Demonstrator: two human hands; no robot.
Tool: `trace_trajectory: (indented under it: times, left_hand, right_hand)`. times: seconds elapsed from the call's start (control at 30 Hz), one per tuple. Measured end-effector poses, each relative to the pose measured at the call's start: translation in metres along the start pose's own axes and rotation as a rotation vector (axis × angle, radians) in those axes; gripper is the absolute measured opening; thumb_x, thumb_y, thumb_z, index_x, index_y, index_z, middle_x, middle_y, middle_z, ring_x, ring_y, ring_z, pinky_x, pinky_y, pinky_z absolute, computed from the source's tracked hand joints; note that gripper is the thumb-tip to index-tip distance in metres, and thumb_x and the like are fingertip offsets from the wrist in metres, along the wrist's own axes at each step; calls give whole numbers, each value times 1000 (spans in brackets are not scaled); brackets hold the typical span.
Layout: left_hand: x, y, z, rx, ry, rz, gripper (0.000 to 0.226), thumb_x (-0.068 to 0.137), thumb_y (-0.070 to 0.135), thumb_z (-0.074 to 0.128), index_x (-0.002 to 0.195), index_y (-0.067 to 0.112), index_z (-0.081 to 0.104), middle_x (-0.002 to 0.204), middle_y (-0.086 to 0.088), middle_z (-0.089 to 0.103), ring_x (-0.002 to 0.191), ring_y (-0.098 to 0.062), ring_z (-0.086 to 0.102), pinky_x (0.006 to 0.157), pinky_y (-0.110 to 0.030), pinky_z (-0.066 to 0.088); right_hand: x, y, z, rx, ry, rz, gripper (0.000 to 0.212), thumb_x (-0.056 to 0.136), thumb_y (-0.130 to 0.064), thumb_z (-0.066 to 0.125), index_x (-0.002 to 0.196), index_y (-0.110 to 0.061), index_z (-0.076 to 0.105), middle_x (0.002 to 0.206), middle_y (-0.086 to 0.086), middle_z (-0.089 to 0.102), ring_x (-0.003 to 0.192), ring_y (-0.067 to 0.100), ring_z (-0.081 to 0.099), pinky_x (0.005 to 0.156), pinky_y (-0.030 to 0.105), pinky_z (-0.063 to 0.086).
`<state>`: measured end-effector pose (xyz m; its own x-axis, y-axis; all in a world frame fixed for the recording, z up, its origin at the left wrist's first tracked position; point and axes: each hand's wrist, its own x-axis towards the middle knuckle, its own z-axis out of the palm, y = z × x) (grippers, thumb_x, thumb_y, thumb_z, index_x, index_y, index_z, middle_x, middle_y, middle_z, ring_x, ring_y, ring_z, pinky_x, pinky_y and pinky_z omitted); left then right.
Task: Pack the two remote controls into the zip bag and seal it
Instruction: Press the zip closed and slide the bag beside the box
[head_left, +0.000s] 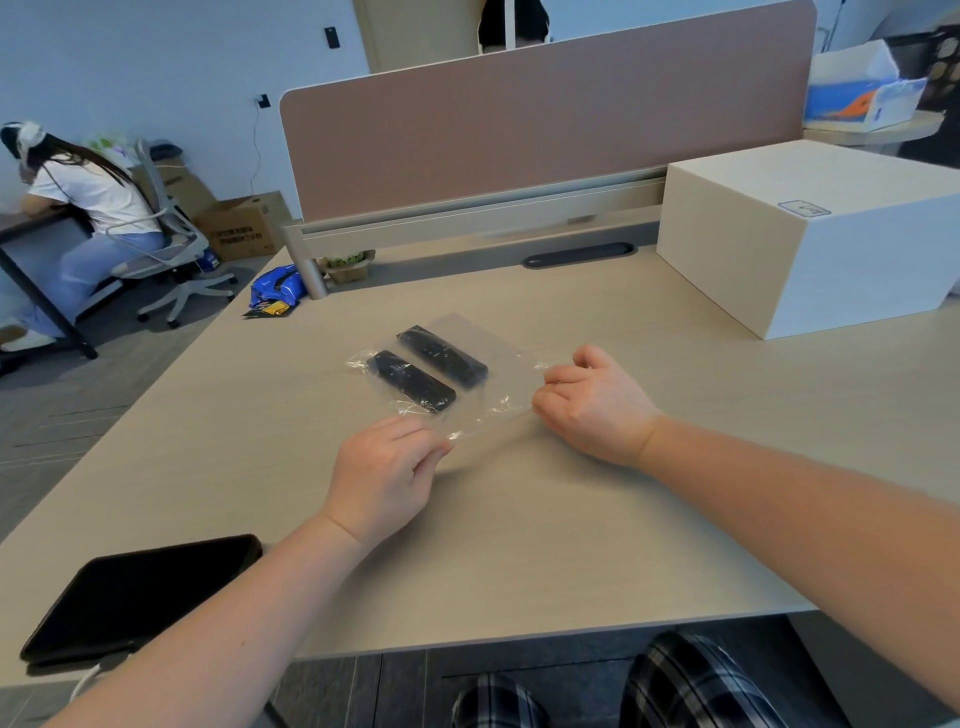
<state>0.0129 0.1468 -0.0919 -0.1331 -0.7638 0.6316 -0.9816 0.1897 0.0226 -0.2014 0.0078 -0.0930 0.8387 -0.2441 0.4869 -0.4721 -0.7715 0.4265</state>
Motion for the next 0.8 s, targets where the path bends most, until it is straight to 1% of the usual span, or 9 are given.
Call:
trace_trajectory:
  times: [0.13, 0.23, 0.33, 0.4, 0.47, 0.53, 0.6, 0.67, 0.8]
  left_hand:
    - [-1, -1, 0, -15, -4, 11, 24, 83, 28, 54, 68, 17, 69, 64, 2, 68, 61, -21, 62, 54, -24, 39]
    - [-4, -2, -1, -20, -11, 13, 22, 82, 26, 54, 69, 18, 70, 64, 4, 68, 61, -19, 61, 54, -23, 41]
    - [-9, -2, 0, -19, -35, 27, 24, 83, 26, 51, 69, 19, 69, 62, 4, 67, 61, -17, 59, 53, -23, 42]
    - [-11, 1, 1, -20, -41, 29, 24, 82, 26, 51, 69, 19, 69, 62, 4, 66, 63, -16, 57, 55, -22, 40]
    - [-11, 2, 3, -15, -50, 29, 23, 82, 26, 51, 68, 19, 68, 62, 4, 66, 64, -14, 55, 55, -22, 39]
    - [-12, 2, 4, -20, -65, 36, 23, 82, 26, 50, 69, 18, 68, 63, 5, 66, 68, -13, 49, 56, -21, 39]
    - [-15, -1, 6, -24, -109, 52, 27, 85, 30, 48, 71, 20, 68, 64, 5, 66, 71, -12, 48, 54, -20, 42]
    - [-18, -2, 6, -49, -199, 62, 38, 90, 44, 42, 71, 23, 68, 66, 7, 65, 69, -10, 52, 52, -27, 50]
    - [-16, 0, -6, -92, -342, 18, 58, 81, 70, 31, 78, 27, 69, 76, 11, 66, 74, -12, 63, 57, -30, 54]
  right_hand:
    - [-11, 16, 1, -29, -163, 74, 22, 54, 5, 68, 54, -13, 55, 44, 0, 54, 56, 22, 59, 59, 30, 41]
    - [-24, 24, 4, -6, -280, 139, 25, 46, 4, 75, 54, -12, 57, 43, 1, 56, 50, 22, 59, 50, 29, 44]
    - [-31, 26, 5, 62, -318, 195, 32, 38, 2, 82, 52, -10, 56, 41, 4, 54, 39, 21, 55, 37, 23, 39]
    - [-30, 24, 1, 77, -301, 210, 29, 44, 1, 82, 58, -7, 58, 49, 7, 59, 46, 24, 59, 36, 21, 40]
    - [-29, 25, 2, 135, -331, 267, 12, 74, 0, 64, 86, -3, 61, 82, 14, 68, 80, 28, 64, 57, 30, 50]
    - [-29, 27, 3, 225, -426, 320, 22, 88, 1, 43, 106, -4, 54, 108, 14, 62, 105, 27, 54, 78, 35, 48]
    - [-30, 26, 1, 282, -442, 350, 25, 90, 1, 39, 111, -6, 52, 115, 12, 57, 111, 25, 49, 84, 35, 47]
    - [-31, 27, 2, 305, -464, 370, 31, 92, -1, 37, 119, -10, 50, 120, 9, 56, 116, 23, 47, 88, 33, 46]
    - [-35, 35, -1, 437, -519, 490, 50, 93, -2, 36, 137, -24, 41, 132, 6, 52, 125, 25, 45, 98, 37, 45]
